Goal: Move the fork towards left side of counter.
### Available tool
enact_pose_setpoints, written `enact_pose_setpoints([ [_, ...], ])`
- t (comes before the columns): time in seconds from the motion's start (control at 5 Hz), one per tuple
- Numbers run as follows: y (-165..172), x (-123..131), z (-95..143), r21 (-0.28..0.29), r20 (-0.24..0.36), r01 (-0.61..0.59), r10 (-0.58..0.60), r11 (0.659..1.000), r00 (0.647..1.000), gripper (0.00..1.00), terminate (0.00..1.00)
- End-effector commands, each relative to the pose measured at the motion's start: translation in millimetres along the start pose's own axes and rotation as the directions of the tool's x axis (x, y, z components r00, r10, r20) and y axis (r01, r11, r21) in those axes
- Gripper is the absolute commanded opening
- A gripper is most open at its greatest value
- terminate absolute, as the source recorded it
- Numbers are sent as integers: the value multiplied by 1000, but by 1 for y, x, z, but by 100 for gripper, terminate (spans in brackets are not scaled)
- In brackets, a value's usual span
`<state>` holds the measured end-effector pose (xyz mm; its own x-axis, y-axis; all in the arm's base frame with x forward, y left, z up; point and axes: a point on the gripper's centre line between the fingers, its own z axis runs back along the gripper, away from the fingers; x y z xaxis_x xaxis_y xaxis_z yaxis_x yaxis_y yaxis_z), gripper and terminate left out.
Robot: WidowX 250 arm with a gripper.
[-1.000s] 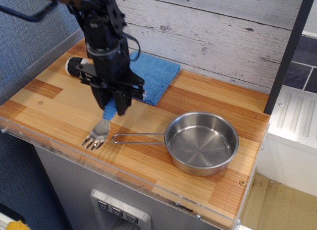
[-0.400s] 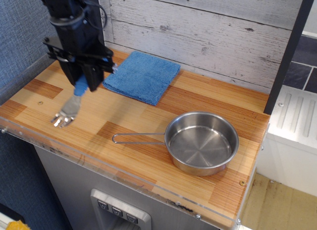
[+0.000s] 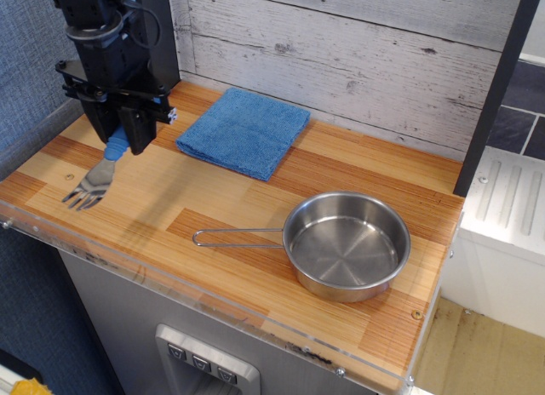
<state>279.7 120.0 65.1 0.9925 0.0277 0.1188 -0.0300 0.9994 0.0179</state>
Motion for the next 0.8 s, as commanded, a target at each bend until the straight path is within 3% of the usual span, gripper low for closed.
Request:
enact_pose_setpoints([
  [0.0, 26, 10, -5, 55, 37, 14, -16, 998, 999, 0, 0],
  [0.6, 39, 24, -37, 77, -4, 31, -31, 997, 1000, 0, 0],
])
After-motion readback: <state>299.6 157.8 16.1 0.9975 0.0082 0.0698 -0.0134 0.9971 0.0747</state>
